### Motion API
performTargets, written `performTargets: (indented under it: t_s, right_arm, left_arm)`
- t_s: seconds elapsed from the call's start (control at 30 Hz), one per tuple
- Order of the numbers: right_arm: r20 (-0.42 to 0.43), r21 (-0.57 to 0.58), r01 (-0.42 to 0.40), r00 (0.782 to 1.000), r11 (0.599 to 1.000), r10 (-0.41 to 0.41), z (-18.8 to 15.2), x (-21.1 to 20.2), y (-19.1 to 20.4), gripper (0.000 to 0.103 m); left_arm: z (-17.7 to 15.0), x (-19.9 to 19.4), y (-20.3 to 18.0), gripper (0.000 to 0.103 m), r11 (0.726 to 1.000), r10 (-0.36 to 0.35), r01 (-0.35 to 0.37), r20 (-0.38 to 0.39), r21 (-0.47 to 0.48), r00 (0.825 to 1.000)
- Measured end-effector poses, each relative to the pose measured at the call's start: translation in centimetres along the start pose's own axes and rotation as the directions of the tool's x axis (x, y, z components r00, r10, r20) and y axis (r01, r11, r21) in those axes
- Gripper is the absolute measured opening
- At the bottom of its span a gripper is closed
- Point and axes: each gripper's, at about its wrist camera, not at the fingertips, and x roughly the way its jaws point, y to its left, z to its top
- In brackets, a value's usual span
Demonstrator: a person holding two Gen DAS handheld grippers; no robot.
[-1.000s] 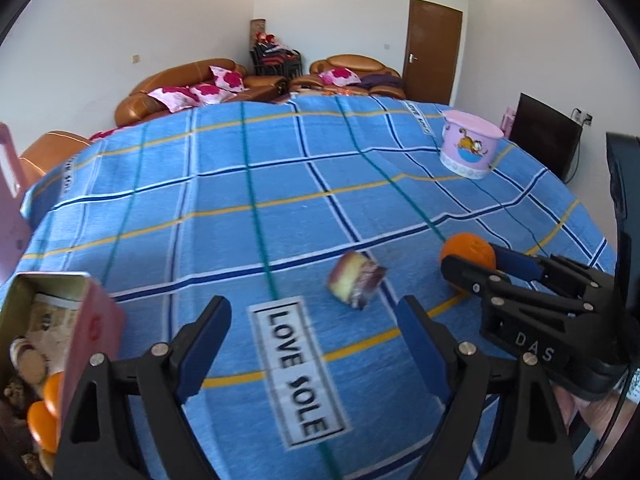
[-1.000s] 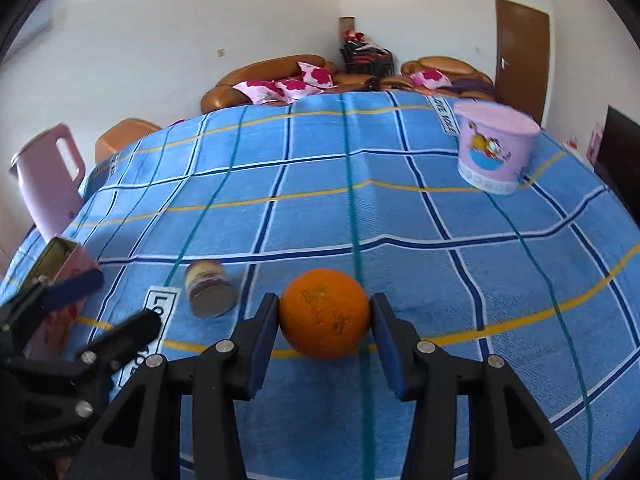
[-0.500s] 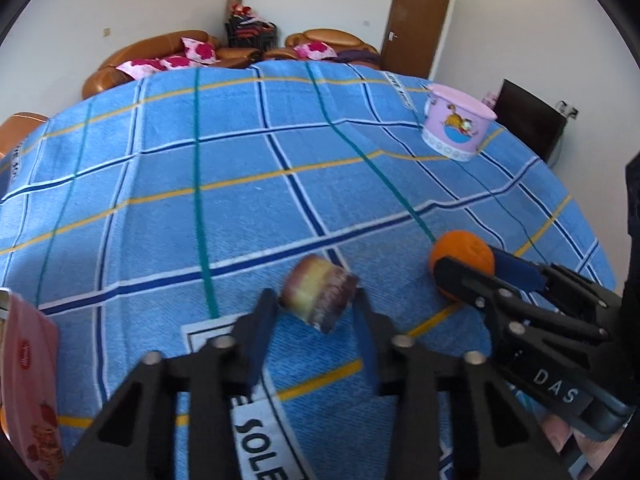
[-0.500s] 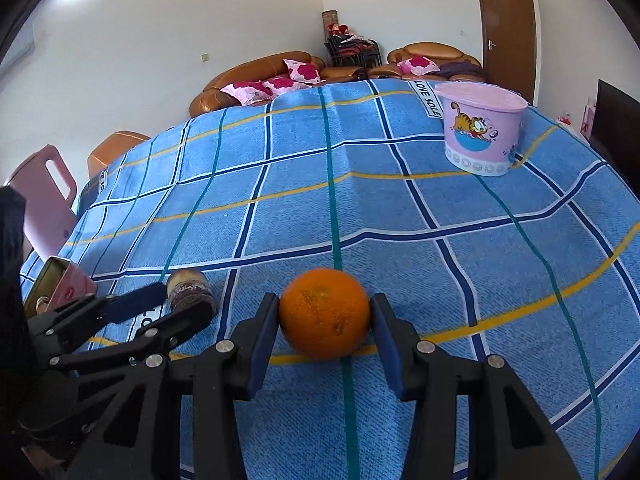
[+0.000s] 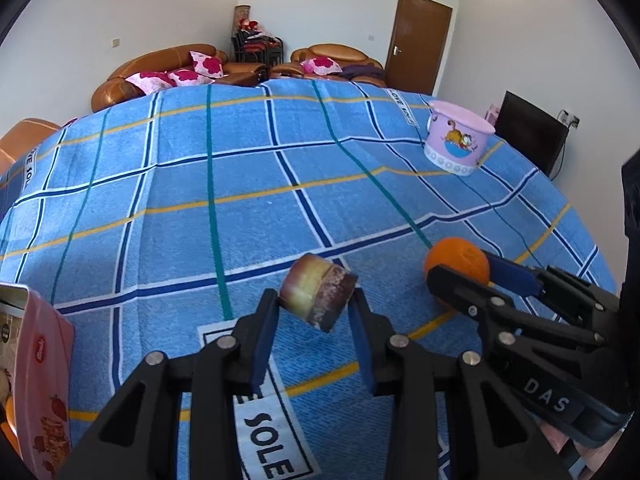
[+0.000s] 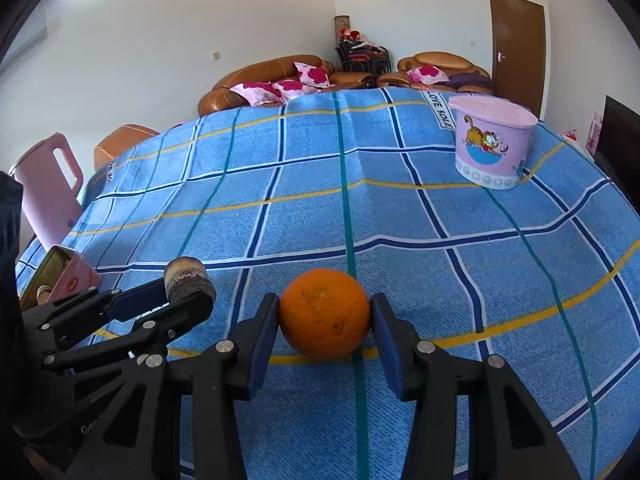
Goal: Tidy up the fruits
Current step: 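Close left tool on the cylindrical snack while right tool closes on the orange, then lift and carry the snack in left tool and orange in right tool toward the tin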
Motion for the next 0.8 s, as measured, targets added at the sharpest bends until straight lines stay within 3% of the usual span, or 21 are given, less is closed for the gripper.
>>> performTargets:
  t_s: [0.8]
  right_arm:
    - [0.092,-0.054,-0.032,0.995,0.998,0.037,-0.2,-1.8,1.2,0.049]
  left_arm:
    - [-0.1,-2.3,0.2,0.037,0.998,0.056,-0.054,0.124,-0.015,0.991]
